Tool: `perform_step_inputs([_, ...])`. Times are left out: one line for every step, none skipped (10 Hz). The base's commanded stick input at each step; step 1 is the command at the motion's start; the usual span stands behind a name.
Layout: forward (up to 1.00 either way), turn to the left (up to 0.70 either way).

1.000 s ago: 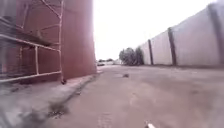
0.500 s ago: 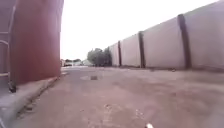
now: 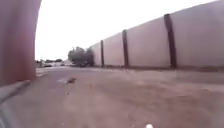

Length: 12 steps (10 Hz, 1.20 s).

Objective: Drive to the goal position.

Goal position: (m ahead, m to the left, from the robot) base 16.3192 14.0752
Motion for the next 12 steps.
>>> perform_step_inputs([1.00, 0.40])
perform_step_inputs([1.00, 0.40])
perform_step_inputs([1.00, 0.40])
perform_step_inputs([1.00, 0.40])
perform_step_inputs([1.00, 0.40])
perform_step_inputs([1.00, 0.29])
perform_step_inputs([1.00, 0.07])
perform_step_inputs([1.00, 0.00])
perform_step_inputs([1.00, 0.00])
perform_step_inputs([1.00, 0.00])
perform_step_inputs([1.00, 0.00])
perform_step_inputs([1.00, 0.00])
